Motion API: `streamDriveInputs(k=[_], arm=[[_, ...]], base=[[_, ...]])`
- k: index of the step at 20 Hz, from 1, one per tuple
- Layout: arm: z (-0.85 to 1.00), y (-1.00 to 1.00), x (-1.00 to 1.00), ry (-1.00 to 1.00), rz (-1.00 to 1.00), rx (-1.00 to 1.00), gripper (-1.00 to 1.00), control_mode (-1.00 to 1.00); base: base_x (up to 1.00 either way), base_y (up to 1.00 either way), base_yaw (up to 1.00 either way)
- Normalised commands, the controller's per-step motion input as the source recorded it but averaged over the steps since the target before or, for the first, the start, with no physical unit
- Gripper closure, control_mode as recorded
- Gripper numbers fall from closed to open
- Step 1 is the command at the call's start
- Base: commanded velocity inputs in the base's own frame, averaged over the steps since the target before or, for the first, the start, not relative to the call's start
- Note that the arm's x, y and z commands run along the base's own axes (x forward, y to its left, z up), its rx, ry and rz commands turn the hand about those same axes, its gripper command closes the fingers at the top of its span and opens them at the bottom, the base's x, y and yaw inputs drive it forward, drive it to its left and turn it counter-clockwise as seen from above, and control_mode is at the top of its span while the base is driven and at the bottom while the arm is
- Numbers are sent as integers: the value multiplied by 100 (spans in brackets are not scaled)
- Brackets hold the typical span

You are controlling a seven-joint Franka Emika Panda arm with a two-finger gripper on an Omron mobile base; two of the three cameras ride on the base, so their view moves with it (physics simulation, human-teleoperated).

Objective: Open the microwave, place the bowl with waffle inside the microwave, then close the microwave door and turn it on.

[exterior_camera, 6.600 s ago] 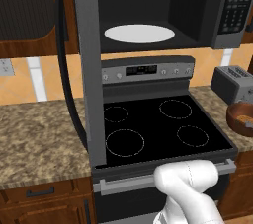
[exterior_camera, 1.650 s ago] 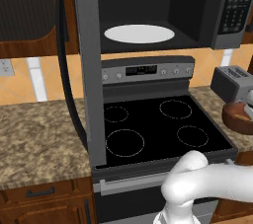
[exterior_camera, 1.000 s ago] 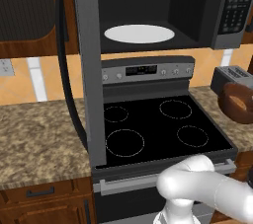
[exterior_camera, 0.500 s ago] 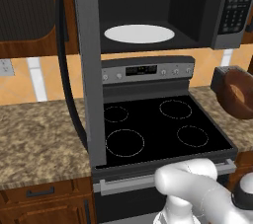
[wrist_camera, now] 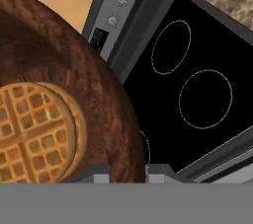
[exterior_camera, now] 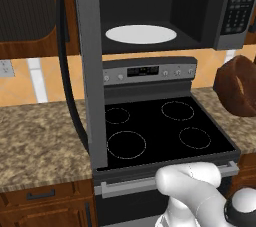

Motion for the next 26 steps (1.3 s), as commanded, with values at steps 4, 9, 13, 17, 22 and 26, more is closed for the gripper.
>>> streamDriveInputs(k=[4, 9, 13, 17, 22, 26], arm=[[87, 57, 9, -10, 10, 0, 100, -100], [71, 75, 18, 0, -3, -5, 100, -100], [62, 41, 16, 11, -3, -10, 100, -100], [69, 35, 16, 12, -4, -10, 100, -100], [65, 35, 24, 15, -3, -8, 100, -100], [9, 26, 31, 7, -3, -2, 100, -100]], base=[[0, 0, 0], [0, 0, 0], [0, 0, 0], [0, 0, 0], [0, 0, 0], [0, 0, 0]])
